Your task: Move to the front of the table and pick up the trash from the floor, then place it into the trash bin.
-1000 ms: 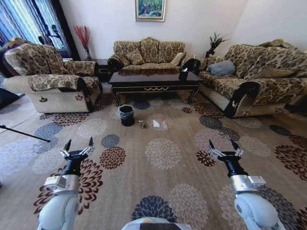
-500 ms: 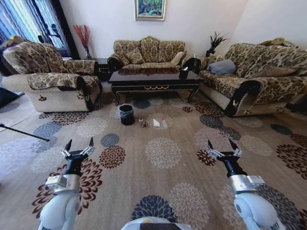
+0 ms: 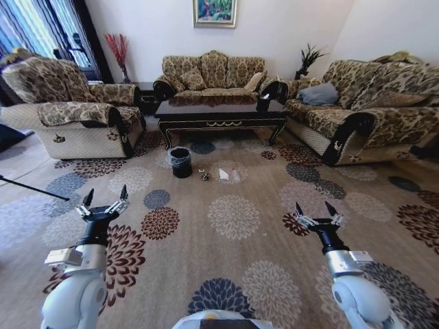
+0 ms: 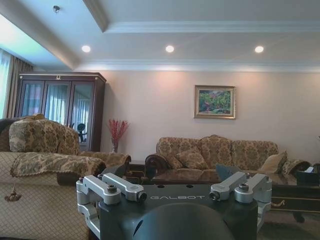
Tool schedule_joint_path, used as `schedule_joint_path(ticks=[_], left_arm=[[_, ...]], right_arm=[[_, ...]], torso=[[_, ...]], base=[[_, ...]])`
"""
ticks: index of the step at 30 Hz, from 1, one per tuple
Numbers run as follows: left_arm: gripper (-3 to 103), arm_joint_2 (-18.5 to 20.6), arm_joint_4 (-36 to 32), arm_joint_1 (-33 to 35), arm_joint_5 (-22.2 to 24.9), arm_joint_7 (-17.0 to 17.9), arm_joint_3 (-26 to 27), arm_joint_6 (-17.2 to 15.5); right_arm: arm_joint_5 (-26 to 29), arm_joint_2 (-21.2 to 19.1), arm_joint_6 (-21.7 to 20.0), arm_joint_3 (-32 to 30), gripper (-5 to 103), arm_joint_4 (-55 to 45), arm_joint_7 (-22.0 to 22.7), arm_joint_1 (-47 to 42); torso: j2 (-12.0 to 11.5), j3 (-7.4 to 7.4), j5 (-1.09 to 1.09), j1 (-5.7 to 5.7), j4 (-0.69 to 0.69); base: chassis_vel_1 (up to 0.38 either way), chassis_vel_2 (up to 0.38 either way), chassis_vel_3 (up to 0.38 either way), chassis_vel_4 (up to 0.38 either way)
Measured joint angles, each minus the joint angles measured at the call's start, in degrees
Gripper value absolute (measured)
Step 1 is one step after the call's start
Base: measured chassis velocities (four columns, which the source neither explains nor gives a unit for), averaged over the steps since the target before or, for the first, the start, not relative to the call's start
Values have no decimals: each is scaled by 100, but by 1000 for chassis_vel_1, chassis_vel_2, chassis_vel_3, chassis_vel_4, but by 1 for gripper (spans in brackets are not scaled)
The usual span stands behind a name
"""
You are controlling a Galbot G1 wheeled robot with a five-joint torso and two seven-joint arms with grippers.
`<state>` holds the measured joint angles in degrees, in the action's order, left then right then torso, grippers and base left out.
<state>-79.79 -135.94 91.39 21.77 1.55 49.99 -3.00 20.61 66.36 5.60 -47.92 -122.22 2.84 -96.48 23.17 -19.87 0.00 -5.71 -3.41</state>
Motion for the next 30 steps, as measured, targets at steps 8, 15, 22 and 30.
schedule_joint_path(ticks=[8, 15, 22, 30], left_arm=[[100, -40, 0, 0, -45, 0, -57, 4], [100, -80, 9, 27, -124, -5, -98, 30], [100, -82, 33, 46, -131, -11, -90, 59], [100, -93, 36, 52, -143, -23, -100, 65]], right_arm=[[83, -3, 135, -38, 100, 21, 36, -6], [94, 28, 154, -58, 100, -1, 34, -14], [40, 104, 154, -36, 100, -17, 16, -30], [29, 97, 151, -50, 100, -22, -9, -44]], torso=[[-150, 97, 0, 53, 0], [-285, 180, 0, 106, 0], [-439, 281, 0, 156, 0], [-580, 367, 0, 210, 0]], base=[[0, 0, 0, 0], [0, 0, 0, 0], [0, 0, 0, 0], [0, 0, 0, 0]])
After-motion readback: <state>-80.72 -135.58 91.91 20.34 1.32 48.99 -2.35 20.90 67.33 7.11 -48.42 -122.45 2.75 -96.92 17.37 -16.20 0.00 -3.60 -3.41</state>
